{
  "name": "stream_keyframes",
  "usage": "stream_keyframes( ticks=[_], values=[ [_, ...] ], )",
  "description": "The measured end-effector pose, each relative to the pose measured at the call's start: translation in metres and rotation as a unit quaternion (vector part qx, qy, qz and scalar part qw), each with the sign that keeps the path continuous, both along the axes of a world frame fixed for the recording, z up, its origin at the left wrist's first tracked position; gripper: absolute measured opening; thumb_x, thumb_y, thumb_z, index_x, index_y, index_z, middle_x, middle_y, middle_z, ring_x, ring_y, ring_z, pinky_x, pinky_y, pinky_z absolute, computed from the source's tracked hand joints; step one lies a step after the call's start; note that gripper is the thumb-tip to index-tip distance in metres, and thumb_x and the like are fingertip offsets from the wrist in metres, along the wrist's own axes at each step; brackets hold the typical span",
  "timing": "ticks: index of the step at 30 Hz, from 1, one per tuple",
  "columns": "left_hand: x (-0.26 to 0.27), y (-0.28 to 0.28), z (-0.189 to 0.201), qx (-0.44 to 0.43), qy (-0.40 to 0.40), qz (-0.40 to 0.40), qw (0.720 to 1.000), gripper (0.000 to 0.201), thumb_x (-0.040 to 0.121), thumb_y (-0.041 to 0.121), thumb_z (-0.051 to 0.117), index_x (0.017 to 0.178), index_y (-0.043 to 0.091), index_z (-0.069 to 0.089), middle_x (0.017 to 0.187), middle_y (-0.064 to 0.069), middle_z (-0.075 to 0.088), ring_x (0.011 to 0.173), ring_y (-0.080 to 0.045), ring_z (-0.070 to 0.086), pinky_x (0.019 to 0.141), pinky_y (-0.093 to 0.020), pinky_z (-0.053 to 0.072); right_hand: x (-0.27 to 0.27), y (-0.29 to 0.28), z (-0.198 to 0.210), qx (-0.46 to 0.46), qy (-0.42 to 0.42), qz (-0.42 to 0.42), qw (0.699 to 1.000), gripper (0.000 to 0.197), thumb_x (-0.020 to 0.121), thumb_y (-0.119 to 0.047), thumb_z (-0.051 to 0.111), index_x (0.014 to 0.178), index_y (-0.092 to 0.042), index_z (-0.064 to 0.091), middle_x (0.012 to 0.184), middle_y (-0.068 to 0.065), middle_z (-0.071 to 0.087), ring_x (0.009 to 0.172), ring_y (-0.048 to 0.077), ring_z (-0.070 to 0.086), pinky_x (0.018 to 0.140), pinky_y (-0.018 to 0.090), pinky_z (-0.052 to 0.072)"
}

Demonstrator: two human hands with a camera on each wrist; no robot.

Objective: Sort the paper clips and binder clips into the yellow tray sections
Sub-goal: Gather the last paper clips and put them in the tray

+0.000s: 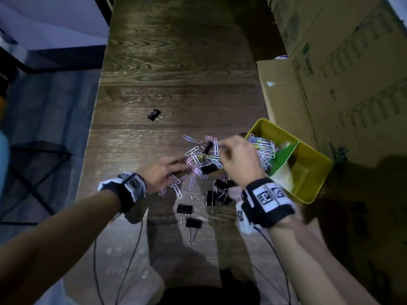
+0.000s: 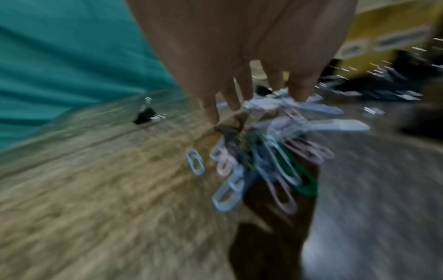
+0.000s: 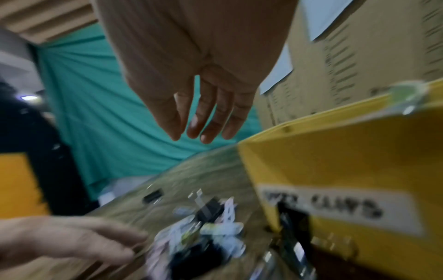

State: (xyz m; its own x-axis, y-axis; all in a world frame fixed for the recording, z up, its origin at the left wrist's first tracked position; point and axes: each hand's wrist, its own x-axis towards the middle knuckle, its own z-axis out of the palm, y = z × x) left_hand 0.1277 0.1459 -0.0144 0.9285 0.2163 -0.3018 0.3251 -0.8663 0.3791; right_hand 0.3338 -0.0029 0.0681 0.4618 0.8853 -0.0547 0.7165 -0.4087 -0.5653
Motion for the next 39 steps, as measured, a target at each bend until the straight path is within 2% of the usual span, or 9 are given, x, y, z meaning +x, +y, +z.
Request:
stream_keyframes(
  ticks=[4,9,13,17,21,25,29,35,39],
  values=[
    [-0.027,-0.035,-0.020,0.084,0.040,-0.139,0.986,0.044,0.091,0.042,0.033,0.135,0.039,0.038,0.148,0.001,0.036,0.136,-0.023,0.034,0.106,-0.053,0.032,-0.054,0.003,-0.031,-0.093,0.016,0.148,0.985,0.020,0.090,-0.018,0.053,0.102,-0.018,0.069,0.107,0.003,0.063,0.095,0.025,0.061,0.083,0.038,0.051],
    [-0.059,-0.025,-0.023,0.122,-0.019,-0.111,0.986,0.040,0.090,0.038,0.036,0.129,0.031,0.044,0.139,0.001,0.048,0.128,-0.022,0.041,0.104,-0.047,0.032,-0.087,0.003,-0.053,-0.167,0.036,0.221,0.960,0.029,0.090,-0.014,0.049,0.115,-0.018,0.064,0.128,0.006,0.056,0.109,0.029,0.058,0.093,0.038,0.048],
    [-0.078,-0.009,-0.013,0.085,-0.044,-0.009,0.995,0.059,0.087,0.052,0.040,0.141,0.031,0.030,0.144,-0.005,0.039,0.131,-0.026,0.033,0.107,-0.046,0.030,-0.106,0.017,-0.058,-0.205,0.028,0.218,0.954,0.046,0.089,-0.016,0.056,0.134,-0.011,0.045,0.128,0.014,0.047,0.114,0.033,0.052,0.092,0.039,0.046],
    [-0.080,0.003,-0.001,0.046,0.077,0.186,0.978,0.093,0.064,0.079,0.046,0.142,0.040,0.013,0.145,-0.008,0.028,0.125,-0.031,0.034,0.098,-0.052,0.040,-0.124,0.036,-0.061,-0.246,0.045,0.205,0.946,0.089,0.080,-0.033,0.073,0.147,-0.013,0.017,0.137,0.016,0.031,0.125,0.033,0.038,0.101,0.041,0.037],
    [-0.061,-0.011,0.002,0.018,0.135,0.239,0.962,0.095,0.063,0.054,0.073,0.141,0.031,0.024,0.139,-0.011,0.029,0.115,-0.032,0.036,0.098,-0.044,0.040,-0.142,0.054,-0.064,-0.259,-0.003,0.179,0.949,0.115,0.065,-0.040,0.082,0.146,-0.004,0.008,0.134,0.020,0.029,0.124,0.035,0.035,0.104,0.040,0.033],
    [-0.051,-0.035,0.004,-0.054,0.066,0.306,0.948,0.061,0.073,0.012,0.067,0.130,0.013,0.046,0.130,-0.013,0.037,0.110,-0.034,0.045,0.097,-0.038,0.040,-0.151,0.069,-0.060,-0.278,-0.036,0.181,0.943,0.081,0.070,-0.015,0.079,0.136,-0.004,0.032,0.129,0.018,0.037,0.121,0.036,0.043,0.093,0.044,0.043],
    [-0.053,-0.045,0.004,-0.059,0.001,0.326,0.943,0.025,0.076,0.003,0.059,0.100,0.002,0.063,0.117,-0.013,0.050,0.097,-0.032,0.056,0.085,-0.032,0.042,-0.149,0.067,-0.060,-0.239,-0.018,0.205,0.949,0.045,0.076,-0.001,0.066,0.119,-0.006,0.052,0.119,0.015,0.056,0.109,0.033,0.058,0.079,0.038,0.049],
    [-0.066,-0.040,-0.002,-0.079,-0.071,0.324,0.940,0.033,0.072,0.001,0.068,0.104,0.010,0.070,0.108,-0.010,0.067,0.097,-0.026,0.063,0.089,-0.028,0.047,-0.145,0.062,-0.067,-0.232,0.040,0.182,0.955,0.026,0.085,-0.003,0.059,0.112,-0.006,0.061,0.099,0.024,0.064,0.097,0.037,0.063,0.080,0.039,0.051],
    [-0.070,-0.038,-0.002,-0.124,-0.076,0.426,0.893,0.042,0.072,0.009,0.075,0.112,0.018,0.067,0.102,-0.004,0.071,0.084,-0.017,0.063,0.083,-0.013,0.041,-0.145,0.058,-0.073,-0.245,0.067,0.141,0.957,0.027,0.092,-0.007,0.055,0.118,-0.007,0.061,0.101,0.025,0.062,0.099,0.039,0.061,0.083,0.039,0.049]
  ],
)
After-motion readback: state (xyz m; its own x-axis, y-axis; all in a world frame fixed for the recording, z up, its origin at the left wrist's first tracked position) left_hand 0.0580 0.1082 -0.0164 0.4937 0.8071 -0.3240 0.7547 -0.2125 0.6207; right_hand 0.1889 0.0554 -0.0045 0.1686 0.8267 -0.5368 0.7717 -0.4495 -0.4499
